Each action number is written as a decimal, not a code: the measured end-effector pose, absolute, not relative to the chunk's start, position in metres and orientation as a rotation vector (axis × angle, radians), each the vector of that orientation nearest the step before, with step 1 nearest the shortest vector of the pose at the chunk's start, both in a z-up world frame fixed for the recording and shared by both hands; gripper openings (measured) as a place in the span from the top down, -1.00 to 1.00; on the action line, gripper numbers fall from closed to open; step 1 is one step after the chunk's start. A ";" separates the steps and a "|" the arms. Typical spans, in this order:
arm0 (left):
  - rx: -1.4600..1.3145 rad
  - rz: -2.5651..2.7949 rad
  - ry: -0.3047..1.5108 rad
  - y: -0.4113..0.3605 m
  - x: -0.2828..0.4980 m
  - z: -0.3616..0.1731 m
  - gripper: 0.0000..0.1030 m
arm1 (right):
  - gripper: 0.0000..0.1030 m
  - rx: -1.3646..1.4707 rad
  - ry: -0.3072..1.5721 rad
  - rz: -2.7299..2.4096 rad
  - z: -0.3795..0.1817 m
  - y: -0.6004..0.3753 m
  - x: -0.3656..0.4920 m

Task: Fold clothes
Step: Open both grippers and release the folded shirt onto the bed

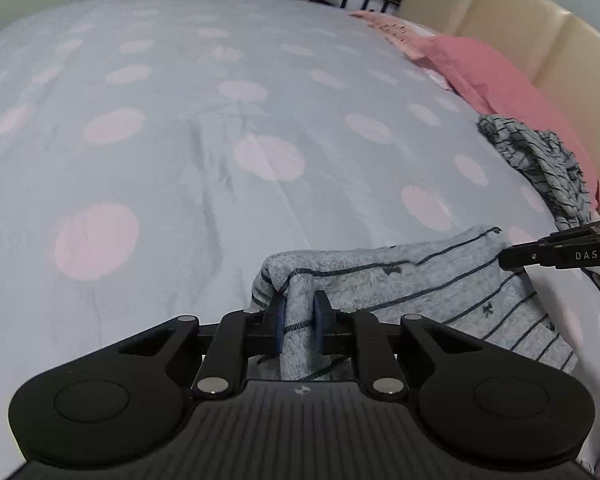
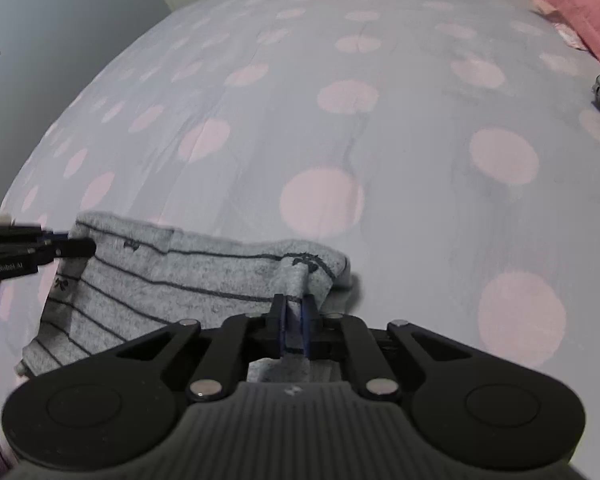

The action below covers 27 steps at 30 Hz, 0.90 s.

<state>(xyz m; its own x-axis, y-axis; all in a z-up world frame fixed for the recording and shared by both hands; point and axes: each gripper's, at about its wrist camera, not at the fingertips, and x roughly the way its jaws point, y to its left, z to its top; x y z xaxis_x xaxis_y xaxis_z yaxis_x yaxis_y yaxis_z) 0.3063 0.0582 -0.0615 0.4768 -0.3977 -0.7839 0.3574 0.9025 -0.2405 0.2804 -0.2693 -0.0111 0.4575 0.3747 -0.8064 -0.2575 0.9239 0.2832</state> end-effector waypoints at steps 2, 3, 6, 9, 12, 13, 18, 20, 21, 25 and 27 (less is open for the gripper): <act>-0.043 -0.455 0.973 0.058 0.303 -0.070 0.77 | 0.82 0.117 1.045 0.383 -0.017 -0.266 0.285; -0.054 -0.450 0.969 0.059 0.302 -0.072 0.77 | 0.82 0.112 1.053 0.385 -0.021 -0.265 0.287; -0.068 -0.437 0.965 0.061 0.298 -0.071 0.73 | 0.82 0.107 1.075 0.380 -0.035 -0.263 0.288; -0.071 -0.402 0.987 0.064 0.294 -0.062 0.35 | 0.74 0.108 1.075 0.376 -0.032 -0.263 0.289; -0.041 -0.374 0.987 0.069 0.280 -0.052 0.21 | 0.42 0.114 1.052 0.351 -0.019 -0.268 0.283; -0.024 -0.374 0.988 0.070 0.274 -0.049 0.21 | 0.35 0.119 1.043 0.343 -0.014 -0.270 0.278; -0.012 -0.355 0.994 0.076 0.234 -0.038 0.20 | 0.35 0.119 1.039 0.354 0.001 -0.275 0.244; -0.006 -0.346 1.014 0.074 0.217 -0.041 0.20 | 0.35 0.118 1.040 0.349 0.006 -0.276 0.228; 0.013 -0.337 1.029 0.072 0.207 -0.044 0.20 | 0.35 0.121 1.041 0.342 0.007 -0.277 0.221; -0.004 -0.285 1.013 0.070 0.171 -0.055 0.20 | 0.35 0.116 1.064 0.323 0.000 -0.273 0.187; -0.072 -0.254 1.018 0.072 0.157 -0.058 0.18 | 0.35 0.101 1.066 0.306 -0.008 -0.268 0.171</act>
<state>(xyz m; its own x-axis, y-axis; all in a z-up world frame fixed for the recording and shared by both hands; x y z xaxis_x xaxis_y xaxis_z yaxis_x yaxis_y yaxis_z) 0.1574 0.0715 -0.0578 0.4985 -0.2434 -0.8320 0.1762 0.9682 -0.1776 0.1714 -0.2684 -0.0078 0.4461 0.2951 -0.8449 -0.1983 0.9532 0.2282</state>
